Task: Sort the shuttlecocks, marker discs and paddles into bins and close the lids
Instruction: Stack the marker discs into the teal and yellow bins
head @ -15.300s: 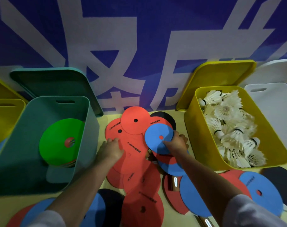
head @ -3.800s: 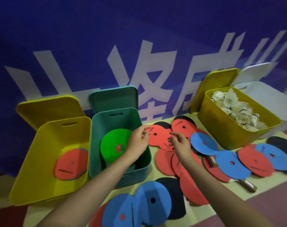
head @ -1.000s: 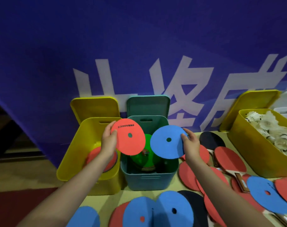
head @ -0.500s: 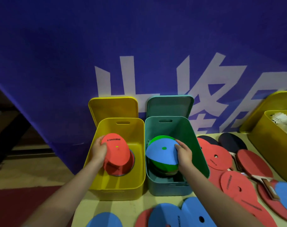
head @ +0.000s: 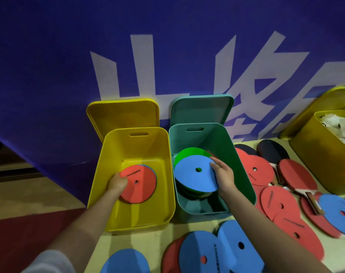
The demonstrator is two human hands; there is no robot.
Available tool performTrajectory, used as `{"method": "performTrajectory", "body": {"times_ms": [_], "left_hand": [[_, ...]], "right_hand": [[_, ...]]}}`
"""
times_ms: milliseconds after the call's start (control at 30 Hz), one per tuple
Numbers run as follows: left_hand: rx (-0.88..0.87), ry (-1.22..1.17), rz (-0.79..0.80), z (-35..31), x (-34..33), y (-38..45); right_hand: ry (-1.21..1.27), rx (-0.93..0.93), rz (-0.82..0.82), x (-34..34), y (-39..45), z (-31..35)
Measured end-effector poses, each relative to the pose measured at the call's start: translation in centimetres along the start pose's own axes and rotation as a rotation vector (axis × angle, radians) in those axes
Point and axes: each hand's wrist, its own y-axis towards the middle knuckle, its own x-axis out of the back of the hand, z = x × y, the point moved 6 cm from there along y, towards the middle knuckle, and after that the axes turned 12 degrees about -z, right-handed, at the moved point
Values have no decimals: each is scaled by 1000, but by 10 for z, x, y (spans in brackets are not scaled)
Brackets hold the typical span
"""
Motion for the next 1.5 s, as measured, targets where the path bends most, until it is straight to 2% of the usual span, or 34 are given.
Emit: {"method": "performTrajectory", "body": {"times_ms": [100,167,367,433,533,600,667,833,1033,1167,1300,1367,1500], "left_hand": [[-31,144,9,-8,-1,-5],[-141,213,-51,-28,8,-11],[-627,-18,-248,-93,81,-41],[-722,-29,-327,-100,109,-47],[-649,0,-316,-89,127,-38],[-545,-3,-205,-73,124,-28],[-519,-6,-122,-60,118,-27],[-485,-113,-152,-49,114,-25],[-448,-218,-159,-41,110,-17],[-462,-254,-159,-39,107,-14],[-443,-297,-176,-34,108,-9],[-426,-317,-175,-31,108,-7],[-409,-325,-170,-32,108,-7]], "right_hand": [[71,-39,11,4,-3,2],[159,-73,36,6,-7,3],[286,-93,112,-3,-16,23],[287,-50,143,-17,-21,38],[228,56,191,-49,-38,60],[139,147,227,-77,-50,68],[25,226,266,-109,-60,69],[-247,379,414,-190,-83,44],[-276,317,373,-234,-83,-20],[-405,274,322,-241,-65,-69],[-855,383,369,-243,-54,-91],[-1001,449,379,-248,-54,-98],[-1239,647,281,-248,-55,-93]]}}
